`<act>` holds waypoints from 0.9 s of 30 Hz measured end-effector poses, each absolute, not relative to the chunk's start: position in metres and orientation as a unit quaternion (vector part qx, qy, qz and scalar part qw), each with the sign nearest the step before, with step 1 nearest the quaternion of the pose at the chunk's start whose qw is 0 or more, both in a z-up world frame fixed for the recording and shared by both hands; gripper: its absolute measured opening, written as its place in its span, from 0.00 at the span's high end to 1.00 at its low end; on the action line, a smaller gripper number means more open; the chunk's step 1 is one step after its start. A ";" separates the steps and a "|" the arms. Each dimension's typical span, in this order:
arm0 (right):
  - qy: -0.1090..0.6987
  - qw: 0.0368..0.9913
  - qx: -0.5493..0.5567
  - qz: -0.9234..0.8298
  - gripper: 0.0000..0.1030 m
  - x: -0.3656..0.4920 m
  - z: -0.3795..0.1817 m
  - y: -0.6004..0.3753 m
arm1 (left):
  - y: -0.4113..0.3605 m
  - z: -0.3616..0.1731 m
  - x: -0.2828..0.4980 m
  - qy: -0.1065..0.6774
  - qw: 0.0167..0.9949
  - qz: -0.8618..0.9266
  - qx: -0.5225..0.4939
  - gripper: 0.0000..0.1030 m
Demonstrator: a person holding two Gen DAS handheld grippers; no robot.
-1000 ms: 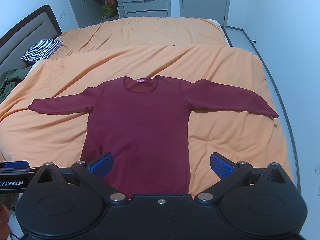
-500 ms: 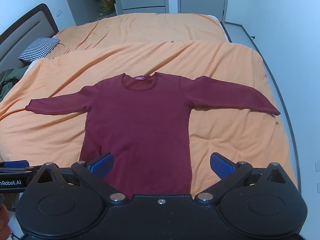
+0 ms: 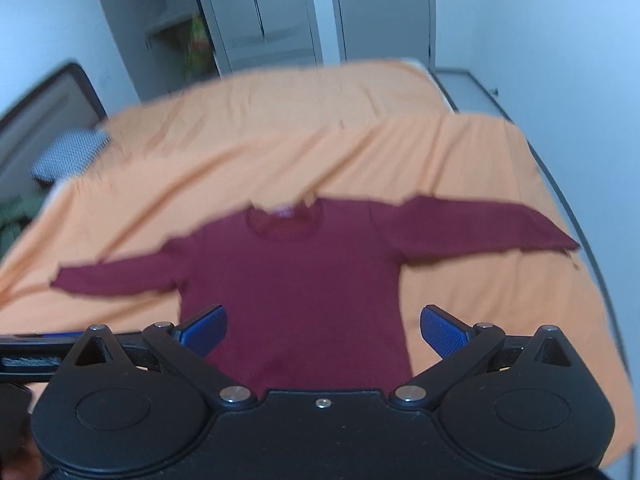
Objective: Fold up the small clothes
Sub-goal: 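Move the right gripper to a sleeve cuff and close on it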
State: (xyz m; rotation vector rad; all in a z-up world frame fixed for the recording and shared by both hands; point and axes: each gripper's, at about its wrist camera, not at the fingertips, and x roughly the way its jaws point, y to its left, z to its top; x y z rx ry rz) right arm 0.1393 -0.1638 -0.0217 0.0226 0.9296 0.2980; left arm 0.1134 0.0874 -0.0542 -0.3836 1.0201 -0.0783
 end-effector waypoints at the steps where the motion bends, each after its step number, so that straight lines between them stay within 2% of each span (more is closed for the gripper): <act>1: 0.446 0.883 0.009 0.150 0.00 0.143 -0.024 -0.161 | 0.088 -0.058 0.120 0.484 0.854 -0.049 -0.182 0.00; 6: 0.450 0.880 0.026 0.150 0.01 0.163 -0.035 -0.159 | 0.088 -0.081 0.156 0.491 0.841 -0.105 -0.200 0.00; 11: 0.397 0.914 0.029 0.082 0.00 0.170 -0.023 -0.187 | 0.063 -0.090 0.183 0.492 0.846 -0.131 -0.155 0.00; 16: 0.434 0.901 -0.011 0.001 0.01 0.189 -0.033 -0.219 | 0.032 -0.085 0.206 0.483 0.841 -0.178 -0.164 0.00; 22: 0.417 0.906 0.001 -0.073 0.01 0.200 -0.041 -0.265 | -0.010 -0.067 0.222 0.452 0.861 -0.189 -0.135 0.00; 27: 0.395 0.917 -0.048 -0.020 0.01 0.222 -0.061 -0.279 | -0.040 -0.066 0.242 0.465 0.860 -0.157 -0.138 0.00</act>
